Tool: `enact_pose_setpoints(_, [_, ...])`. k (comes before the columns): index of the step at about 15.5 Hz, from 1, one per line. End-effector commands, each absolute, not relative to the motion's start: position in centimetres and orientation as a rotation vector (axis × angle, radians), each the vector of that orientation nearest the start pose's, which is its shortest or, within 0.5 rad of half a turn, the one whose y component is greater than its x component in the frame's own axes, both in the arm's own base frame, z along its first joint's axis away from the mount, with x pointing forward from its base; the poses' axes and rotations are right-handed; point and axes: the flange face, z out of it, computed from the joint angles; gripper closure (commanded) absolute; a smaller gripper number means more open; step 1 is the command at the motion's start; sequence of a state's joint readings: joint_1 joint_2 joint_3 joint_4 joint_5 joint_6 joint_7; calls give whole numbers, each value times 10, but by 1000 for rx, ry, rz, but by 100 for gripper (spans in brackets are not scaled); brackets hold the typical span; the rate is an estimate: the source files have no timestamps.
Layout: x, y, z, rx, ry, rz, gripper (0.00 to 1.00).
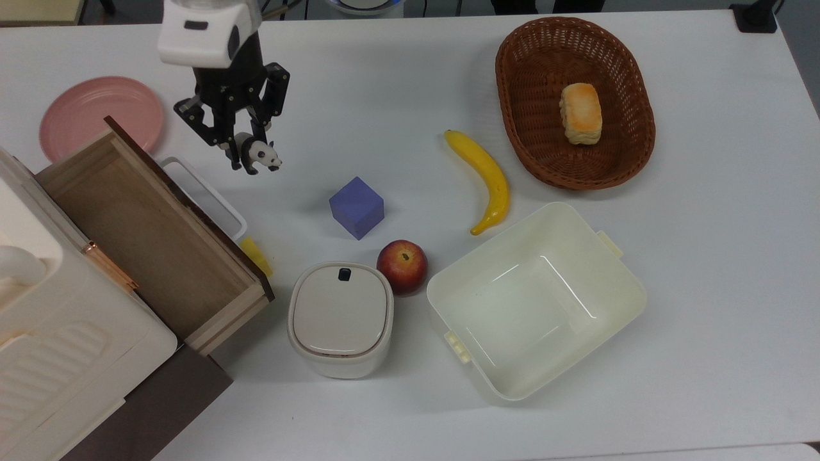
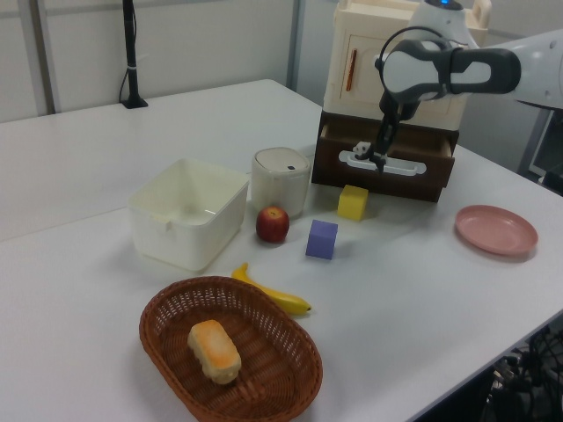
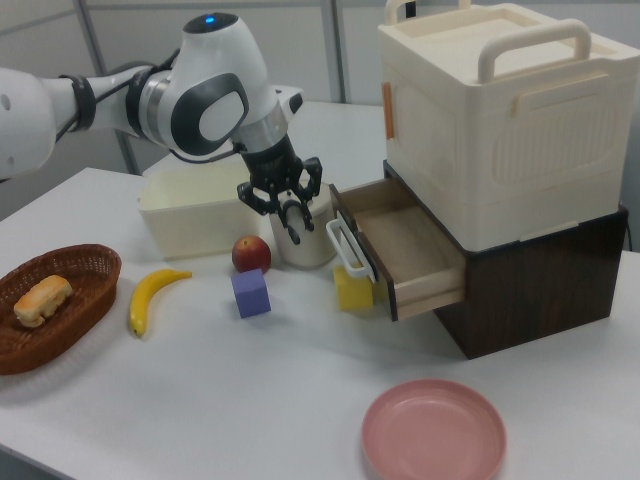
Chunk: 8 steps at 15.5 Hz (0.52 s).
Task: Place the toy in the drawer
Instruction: 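Lift the panda toy and carry it over the open wooden drawer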
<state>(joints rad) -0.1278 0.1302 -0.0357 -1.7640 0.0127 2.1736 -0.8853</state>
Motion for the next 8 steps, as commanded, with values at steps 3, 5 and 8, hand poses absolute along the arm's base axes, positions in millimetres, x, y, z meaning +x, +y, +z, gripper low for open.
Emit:
enact_pose_setpoints(3, [619, -136, 542, -3052, -950, -525, 100])
enact_pose_setpoints(5, [619, -148, 546, -3047, -892, -562, 100])
enact_pose_setpoints(8, [623, -167, 554, -3049, -814, -643, 100])
